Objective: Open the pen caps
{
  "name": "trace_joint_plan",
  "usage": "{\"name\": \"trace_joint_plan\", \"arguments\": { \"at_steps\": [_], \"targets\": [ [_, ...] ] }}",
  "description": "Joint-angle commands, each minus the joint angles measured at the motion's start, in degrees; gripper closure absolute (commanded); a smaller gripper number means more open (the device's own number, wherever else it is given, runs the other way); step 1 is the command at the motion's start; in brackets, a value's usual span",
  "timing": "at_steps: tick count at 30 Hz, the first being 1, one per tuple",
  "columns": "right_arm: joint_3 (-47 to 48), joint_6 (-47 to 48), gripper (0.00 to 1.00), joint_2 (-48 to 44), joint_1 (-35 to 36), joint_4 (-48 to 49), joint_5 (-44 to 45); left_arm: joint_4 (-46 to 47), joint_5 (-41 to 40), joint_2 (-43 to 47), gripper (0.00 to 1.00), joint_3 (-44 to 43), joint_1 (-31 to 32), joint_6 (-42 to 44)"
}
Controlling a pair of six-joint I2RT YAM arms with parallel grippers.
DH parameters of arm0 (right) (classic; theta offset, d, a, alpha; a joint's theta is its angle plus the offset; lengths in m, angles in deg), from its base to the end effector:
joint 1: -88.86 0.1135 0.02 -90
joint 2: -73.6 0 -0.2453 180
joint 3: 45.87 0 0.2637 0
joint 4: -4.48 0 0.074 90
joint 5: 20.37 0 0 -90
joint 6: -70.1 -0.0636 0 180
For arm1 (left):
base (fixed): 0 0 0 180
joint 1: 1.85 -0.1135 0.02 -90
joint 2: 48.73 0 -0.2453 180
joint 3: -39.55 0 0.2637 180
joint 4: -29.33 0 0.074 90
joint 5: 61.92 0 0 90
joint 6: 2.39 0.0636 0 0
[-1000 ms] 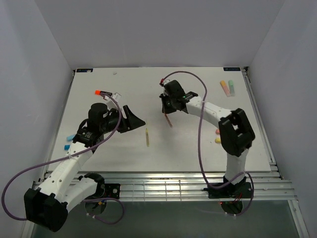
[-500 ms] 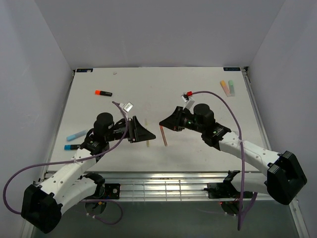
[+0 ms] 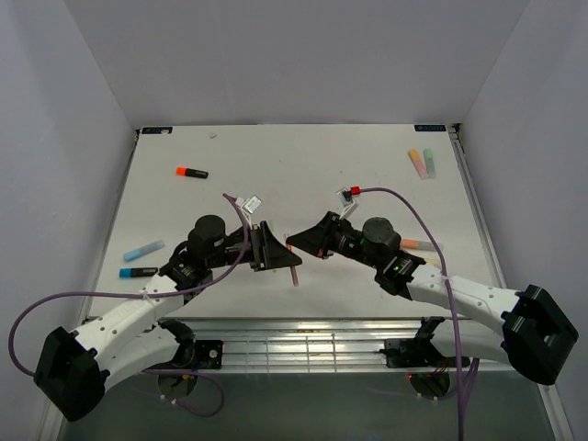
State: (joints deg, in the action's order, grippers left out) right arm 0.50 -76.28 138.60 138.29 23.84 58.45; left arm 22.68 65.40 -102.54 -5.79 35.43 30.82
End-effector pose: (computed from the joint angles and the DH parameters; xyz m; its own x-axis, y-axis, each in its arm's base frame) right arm 0.1874 0.2379 0.2533 -0.7210 0.4140 -0.5557 -0.4893 0.2637 0.8313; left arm 0.1805 -0.1859 0.2401 -0.9063 -0.1463 -0.3964 0.3452 0.2846 -0.8943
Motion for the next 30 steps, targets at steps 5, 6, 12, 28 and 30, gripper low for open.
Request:
{"name": "trace_joint_plan", "arguments": {
  "at_steps": [5, 6, 12, 28, 30],
  "targets": [
    [-2.98, -4.00, 0.92, -1.89, 0.67, 10.46, 4.06, 1.06, -2.08, -0.51, 0.50, 0.45, 1.83, -1.12],
    [-3.33, -4.26, 0.92, -1.97, 0.67, 11.95, 4.41, 1.14, -2.08, -0.69, 0.53, 0.37, 2.10, -1.04],
    [-5.96, -6.81, 0.92, -1.54, 0.67, 18.72, 6.70, 1.14, -0.85, -1.92, 0.68, 0.28, 2.62, -0.69],
    [-0.09, 8.91, 0.92, -3.29, -2.41, 14.36, 5.72, -3.51, 1.79, -1.49, 1.00, -0.42, 2.54, 3.79],
    [0.97, 10.84, 0.92, -3.73, -3.10, 12.14, 6.69, -4.13, 1.70, -1.31, 1.00, -0.25, 2.54, 4.50]
  ]
}}
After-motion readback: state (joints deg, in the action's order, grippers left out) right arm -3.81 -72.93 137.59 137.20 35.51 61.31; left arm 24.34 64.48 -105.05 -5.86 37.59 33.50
